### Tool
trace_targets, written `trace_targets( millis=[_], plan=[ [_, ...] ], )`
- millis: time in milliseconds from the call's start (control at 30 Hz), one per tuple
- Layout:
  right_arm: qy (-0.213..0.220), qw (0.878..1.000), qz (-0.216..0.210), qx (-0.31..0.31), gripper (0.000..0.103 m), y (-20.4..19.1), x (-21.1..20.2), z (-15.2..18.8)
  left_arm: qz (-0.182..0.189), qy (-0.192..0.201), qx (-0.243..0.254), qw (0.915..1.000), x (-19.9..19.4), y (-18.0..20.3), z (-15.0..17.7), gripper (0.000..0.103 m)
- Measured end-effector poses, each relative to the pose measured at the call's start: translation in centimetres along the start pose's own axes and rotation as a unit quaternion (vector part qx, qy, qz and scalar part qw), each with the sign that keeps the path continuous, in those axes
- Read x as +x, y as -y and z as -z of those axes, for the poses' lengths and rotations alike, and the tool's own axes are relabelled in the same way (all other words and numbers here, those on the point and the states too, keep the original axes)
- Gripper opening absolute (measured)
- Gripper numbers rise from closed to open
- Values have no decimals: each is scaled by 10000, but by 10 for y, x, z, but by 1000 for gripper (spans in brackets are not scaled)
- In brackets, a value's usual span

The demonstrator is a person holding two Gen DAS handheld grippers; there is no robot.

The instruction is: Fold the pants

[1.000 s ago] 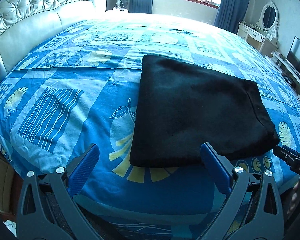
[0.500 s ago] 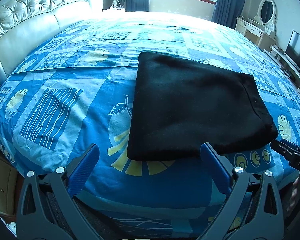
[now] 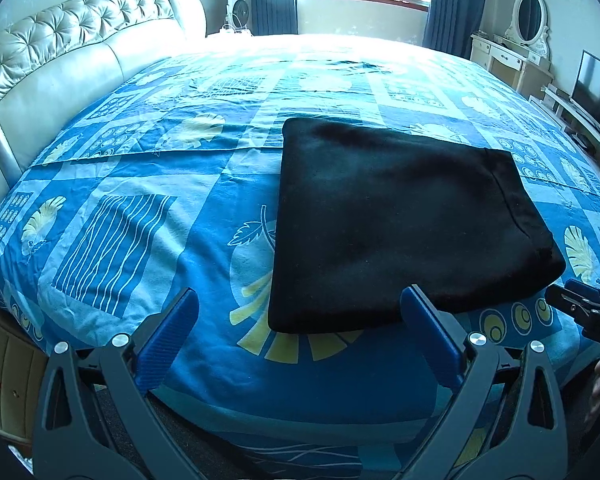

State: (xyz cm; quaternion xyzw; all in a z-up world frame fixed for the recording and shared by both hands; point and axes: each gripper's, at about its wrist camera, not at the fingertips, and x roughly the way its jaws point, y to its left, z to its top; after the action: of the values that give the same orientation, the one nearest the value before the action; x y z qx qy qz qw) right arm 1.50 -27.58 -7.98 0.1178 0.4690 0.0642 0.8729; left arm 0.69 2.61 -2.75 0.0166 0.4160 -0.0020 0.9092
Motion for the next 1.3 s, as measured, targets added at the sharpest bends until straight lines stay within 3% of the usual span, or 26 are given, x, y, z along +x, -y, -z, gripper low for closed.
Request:
trace_targets(
  millis=[1300],
  plan=[
    [-163, 9998, -60, -46, 83, -6, 8, 5, -12, -46, 3, 10000, 2, 1, 2, 101]
  ],
)
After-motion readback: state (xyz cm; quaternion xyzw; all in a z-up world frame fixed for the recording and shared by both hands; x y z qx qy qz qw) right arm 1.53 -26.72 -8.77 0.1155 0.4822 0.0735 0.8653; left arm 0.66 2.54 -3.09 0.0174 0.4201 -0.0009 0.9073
